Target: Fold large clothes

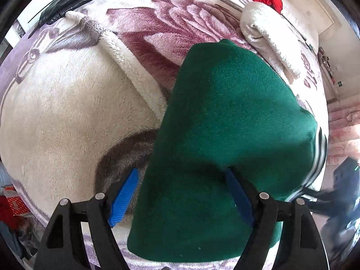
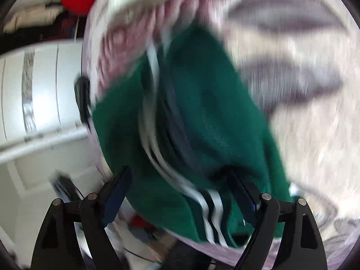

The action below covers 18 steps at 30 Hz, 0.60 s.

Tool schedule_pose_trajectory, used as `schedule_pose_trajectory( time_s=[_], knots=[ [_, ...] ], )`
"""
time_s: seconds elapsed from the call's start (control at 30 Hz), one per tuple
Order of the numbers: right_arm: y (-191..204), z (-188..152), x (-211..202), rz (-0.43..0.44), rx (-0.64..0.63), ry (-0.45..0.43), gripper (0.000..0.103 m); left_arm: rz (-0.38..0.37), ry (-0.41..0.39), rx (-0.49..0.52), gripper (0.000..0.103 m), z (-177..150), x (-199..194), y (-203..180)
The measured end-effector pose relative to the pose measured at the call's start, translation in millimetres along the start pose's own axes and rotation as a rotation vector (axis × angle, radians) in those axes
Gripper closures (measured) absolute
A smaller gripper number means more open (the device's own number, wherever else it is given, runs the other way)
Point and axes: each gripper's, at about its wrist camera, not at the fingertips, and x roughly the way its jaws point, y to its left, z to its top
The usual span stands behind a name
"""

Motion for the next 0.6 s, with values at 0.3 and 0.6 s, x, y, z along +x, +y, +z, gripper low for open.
schedule_pose_trajectory(
  time_s=[0.3, 0.6],
  knots=[
    [-20.5, -48.6, -90.5, -0.013, 0.145, -0.287, 0.101, 0.013, -0.029, 0.071, 0.024, -2.7, -2.1, -12.1],
    [-43.5, -19.1, -31.3, -0.120, 0.074, -0.059, 0.096, 0.036, -0.011, 0.115, 0.024, 3.8, 11.9, -20.6]
  ],
)
